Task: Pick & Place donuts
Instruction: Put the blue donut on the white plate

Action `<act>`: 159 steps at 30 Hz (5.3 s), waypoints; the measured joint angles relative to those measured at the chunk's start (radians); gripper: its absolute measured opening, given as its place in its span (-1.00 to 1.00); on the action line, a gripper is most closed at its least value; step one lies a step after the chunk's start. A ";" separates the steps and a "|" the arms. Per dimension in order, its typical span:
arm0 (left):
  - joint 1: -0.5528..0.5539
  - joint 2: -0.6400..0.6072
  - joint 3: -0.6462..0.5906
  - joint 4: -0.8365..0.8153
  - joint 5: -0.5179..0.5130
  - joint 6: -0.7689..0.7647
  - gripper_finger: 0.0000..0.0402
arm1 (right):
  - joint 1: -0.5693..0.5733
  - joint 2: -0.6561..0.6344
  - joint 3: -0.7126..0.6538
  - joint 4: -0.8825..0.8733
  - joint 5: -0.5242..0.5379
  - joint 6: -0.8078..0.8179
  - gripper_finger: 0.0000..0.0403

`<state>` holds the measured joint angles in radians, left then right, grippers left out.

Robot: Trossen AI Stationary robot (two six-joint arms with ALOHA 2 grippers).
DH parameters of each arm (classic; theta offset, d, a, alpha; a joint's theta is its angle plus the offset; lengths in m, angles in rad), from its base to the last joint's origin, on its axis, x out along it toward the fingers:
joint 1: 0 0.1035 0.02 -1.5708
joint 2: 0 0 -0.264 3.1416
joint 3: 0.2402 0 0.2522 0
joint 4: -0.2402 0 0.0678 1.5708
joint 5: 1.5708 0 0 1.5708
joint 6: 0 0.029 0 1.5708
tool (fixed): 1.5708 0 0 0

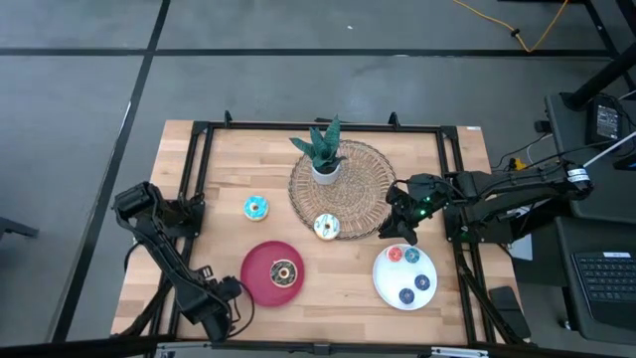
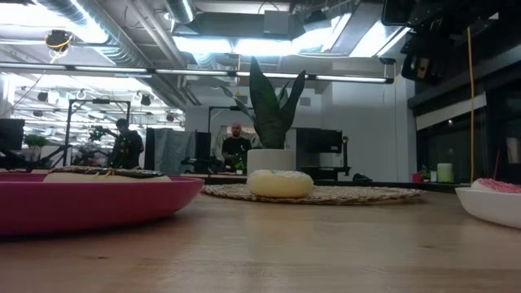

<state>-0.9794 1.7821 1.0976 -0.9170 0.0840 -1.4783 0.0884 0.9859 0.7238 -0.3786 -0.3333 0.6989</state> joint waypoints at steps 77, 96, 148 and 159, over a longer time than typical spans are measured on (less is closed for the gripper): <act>0.605 -0.005 0.566 -0.110 -0.066 0.011 -0.94 | 0.000 0.000 0.000 0.000 0.000 0.000 -0.33; 0.815 -0.005 0.593 -0.104 -0.029 0.079 -0.95 | 0.000 0.000 0.000 0.041 0.020 0.062 -0.33; 0.949 -0.004 0.858 -0.063 -0.393 0.655 -0.95 | 0.000 0.198 0.076 0.698 0.528 0.282 -0.33; 0.949 -0.004 0.858 -0.076 -0.376 0.661 -0.95 | 0.000 0.245 0.106 0.696 0.527 0.259 -0.33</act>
<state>-0.0307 1.7779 1.9560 -0.9933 -0.2917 -0.8168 0.0887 1.2309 0.8299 0.3178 0.1940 0.9577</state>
